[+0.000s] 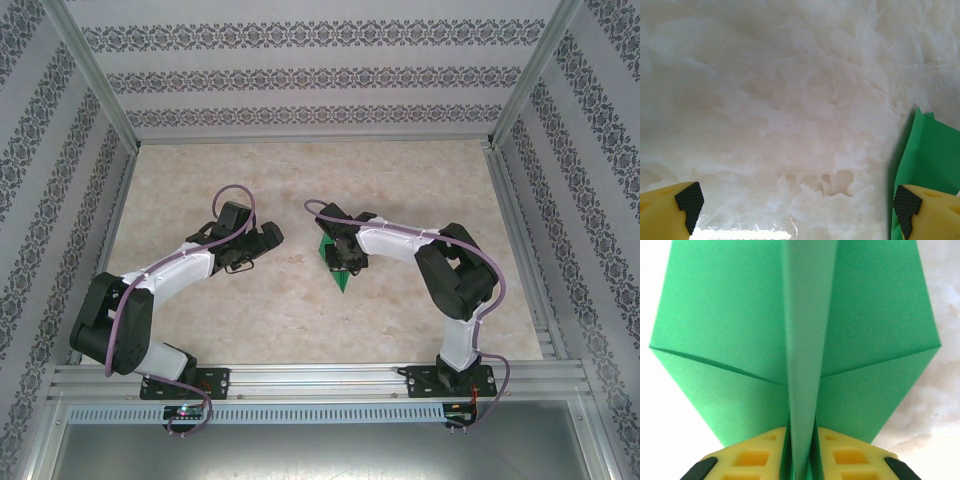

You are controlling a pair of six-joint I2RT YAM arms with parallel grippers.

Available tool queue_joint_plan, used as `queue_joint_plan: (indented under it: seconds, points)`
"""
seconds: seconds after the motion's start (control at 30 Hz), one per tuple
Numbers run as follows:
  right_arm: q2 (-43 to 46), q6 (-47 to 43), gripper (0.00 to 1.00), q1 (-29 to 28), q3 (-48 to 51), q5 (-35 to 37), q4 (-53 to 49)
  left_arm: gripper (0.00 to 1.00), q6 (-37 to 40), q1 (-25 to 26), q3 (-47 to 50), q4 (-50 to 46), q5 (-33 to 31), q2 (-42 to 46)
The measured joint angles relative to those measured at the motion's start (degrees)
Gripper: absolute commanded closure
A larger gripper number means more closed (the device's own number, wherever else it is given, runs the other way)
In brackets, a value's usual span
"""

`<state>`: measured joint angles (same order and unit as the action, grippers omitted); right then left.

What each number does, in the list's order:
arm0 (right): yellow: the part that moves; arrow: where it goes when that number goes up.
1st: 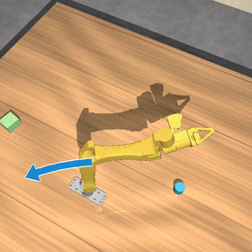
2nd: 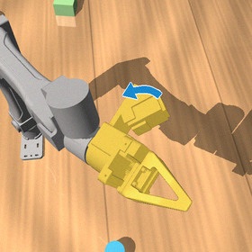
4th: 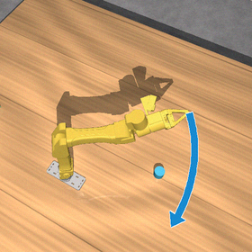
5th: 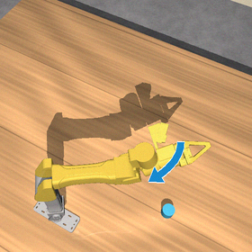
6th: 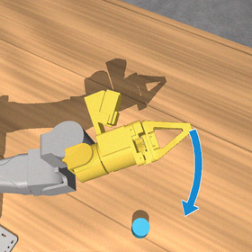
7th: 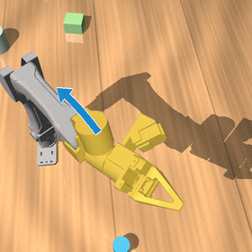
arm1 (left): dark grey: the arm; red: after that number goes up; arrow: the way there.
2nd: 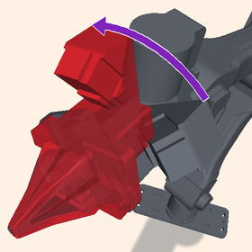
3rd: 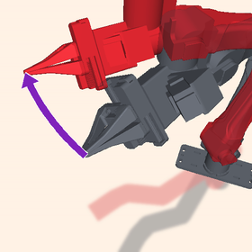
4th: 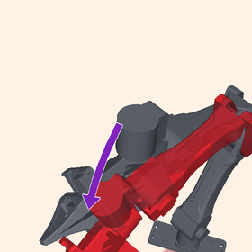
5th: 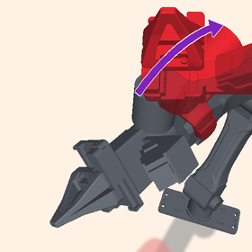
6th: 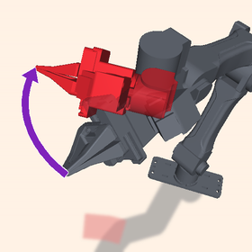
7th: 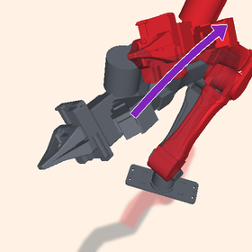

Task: Fold a paper plane with a square sheet of paper (pick it up from the middle)
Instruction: Move the paper plane to the center of the table.

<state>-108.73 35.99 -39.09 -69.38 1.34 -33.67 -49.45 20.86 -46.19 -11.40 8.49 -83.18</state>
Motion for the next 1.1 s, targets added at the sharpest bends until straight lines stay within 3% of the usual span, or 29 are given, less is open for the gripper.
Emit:
queue_joint_plan:
  seconds: [0.23, 0.43, 0.73, 1.1]
  points:
    - [-0.33, -0.39, 0.87, 0.17, -1.66, 1.31, -0.94, 0.00, 0.44, 0.00, 0.00, -1.81, -1.14, 0.00]
    - [-0.87, -3.50, 0.88, 3.23, -9.20, 1.84, -1.25, 0.00, 1.25, -0.55, -0.07, -3.30, -2.08, 0.04]
    - [-10.56, -8.46, 0.86, 8.92, -20.28, 0.76, -0.28, 0.00, 1.70, -0.70, -0.24, -5.01, -2.80, 0.81]
    - [-15.82, -9.40, 0.82, 9.35, -23.15, 0.48, -2.05, 0.00, 1.75, -0.72, -0.24, -5.03, -2.80, 0.83]
